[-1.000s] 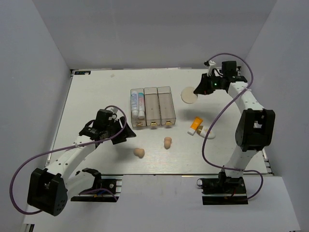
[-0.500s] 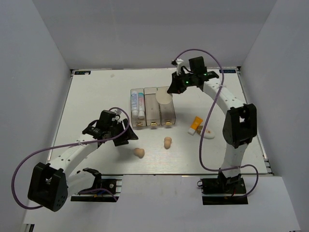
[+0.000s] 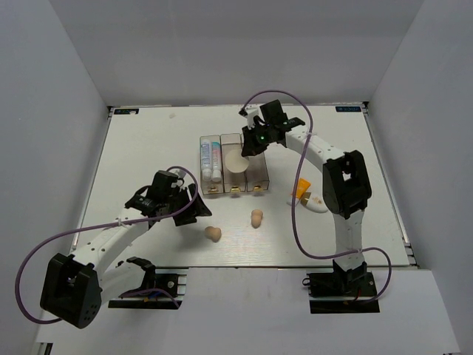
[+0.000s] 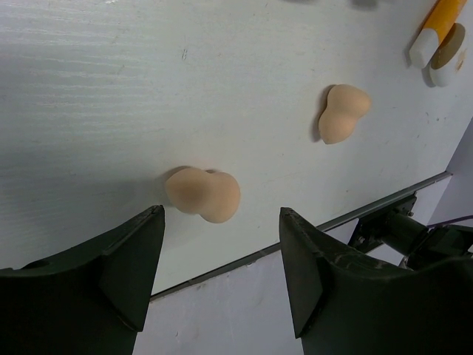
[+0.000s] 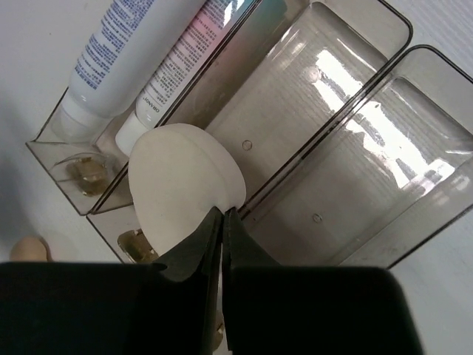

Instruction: Organize the makeup

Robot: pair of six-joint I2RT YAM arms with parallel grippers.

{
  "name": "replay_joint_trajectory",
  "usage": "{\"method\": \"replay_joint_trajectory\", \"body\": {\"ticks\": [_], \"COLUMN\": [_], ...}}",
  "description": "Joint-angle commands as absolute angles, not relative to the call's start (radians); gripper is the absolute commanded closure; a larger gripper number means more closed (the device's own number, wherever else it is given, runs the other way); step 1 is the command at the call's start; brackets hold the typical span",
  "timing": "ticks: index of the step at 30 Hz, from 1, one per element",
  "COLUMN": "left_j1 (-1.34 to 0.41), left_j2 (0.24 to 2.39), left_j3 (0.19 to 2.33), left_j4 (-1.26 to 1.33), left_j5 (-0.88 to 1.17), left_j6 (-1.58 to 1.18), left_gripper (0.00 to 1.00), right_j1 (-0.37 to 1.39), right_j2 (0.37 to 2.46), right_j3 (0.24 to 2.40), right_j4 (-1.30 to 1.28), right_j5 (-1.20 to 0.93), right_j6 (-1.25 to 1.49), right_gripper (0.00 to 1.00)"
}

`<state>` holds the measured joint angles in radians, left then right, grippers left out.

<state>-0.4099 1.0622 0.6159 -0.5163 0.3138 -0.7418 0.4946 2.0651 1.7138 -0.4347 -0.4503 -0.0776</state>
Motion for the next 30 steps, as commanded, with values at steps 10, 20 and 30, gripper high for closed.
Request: {"method": "replay_joint_trajectory", "body": {"ticks": [10, 20, 30], "left_j1": [-0.434, -0.489, -0.569], "left_j2": [1.055, 1.213, 1.414], "left_j3": [0.624, 0.678, 0.776], "left_j4": [-0.529, -0.508, -0.546], "left_j5": [0.302, 0.310, 0.244], "left_j6": [-0.752, -0.756, -0.805], "left_gripper": [0.26, 0.30, 0.33], "right_j1": [0.525, 0.486, 0.367], "right_j2": [2.103, 1.936, 1.700], "right_j3": [1.784, 1.735, 1.381], "right_j4": [-0.405, -0.422, -0.361], "right_j5": [-0.385, -0.428, -0.439], "right_j6": [-0.069, -0.117, -0.138], "right_gripper": [0.42, 0.49, 0.46]}}
